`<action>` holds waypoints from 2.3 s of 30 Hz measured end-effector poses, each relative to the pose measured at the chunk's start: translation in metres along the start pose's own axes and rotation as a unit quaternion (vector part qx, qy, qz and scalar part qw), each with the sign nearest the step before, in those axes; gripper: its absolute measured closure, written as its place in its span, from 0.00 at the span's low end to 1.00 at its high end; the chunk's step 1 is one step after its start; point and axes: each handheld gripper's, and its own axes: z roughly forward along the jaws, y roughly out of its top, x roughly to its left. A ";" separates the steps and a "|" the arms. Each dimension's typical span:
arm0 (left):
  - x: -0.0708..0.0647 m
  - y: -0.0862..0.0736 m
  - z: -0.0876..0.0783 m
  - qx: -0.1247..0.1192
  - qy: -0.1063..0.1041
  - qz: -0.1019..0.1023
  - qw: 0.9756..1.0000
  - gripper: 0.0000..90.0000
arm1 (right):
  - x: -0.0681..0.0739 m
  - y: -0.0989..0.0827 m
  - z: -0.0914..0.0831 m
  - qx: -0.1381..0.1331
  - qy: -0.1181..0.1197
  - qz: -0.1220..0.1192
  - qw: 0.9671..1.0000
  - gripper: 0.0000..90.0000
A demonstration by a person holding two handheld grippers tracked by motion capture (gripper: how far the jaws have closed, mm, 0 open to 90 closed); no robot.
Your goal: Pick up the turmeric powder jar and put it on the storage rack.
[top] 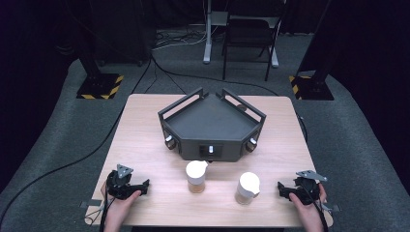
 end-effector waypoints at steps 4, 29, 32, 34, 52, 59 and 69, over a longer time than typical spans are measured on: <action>0.000 0.000 0.000 0.000 0.000 0.000 1.000 0.04 | -0.001 0.000 0.000 0.000 0.002 -0.002 1.000 0.00; 0.000 0.000 0.000 0.000 0.000 0.000 1.000 0.03 | -0.001 0.000 0.000 0.000 0.004 -0.003 1.000 0.00; 0.000 0.000 0.000 0.000 -0.001 0.000 1.000 0.03 | -0.001 0.000 0.000 0.000 0.003 -0.003 1.000 0.00; 0.001 0.000 0.000 0.000 -0.001 0.001 1.000 0.03 | -0.001 0.000 0.000 0.000 0.003 -0.003 1.000 0.00; 0.015 -0.006 -0.010 -0.025 -0.046 -0.012 0.999 0.06 | -0.002 0.000 0.000 0.000 0.004 -0.004 1.000 0.00; 0.014 -0.006 -0.018 -0.039 -0.054 -0.015 0.998 0.06 | -0.002 0.000 0.000 0.000 0.004 -0.004 1.000 0.00; 0.012 -0.004 -0.031 -0.059 -0.067 -0.006 0.996 0.06 | -0.002 0.000 0.000 0.000 0.004 -0.004 1.000 0.00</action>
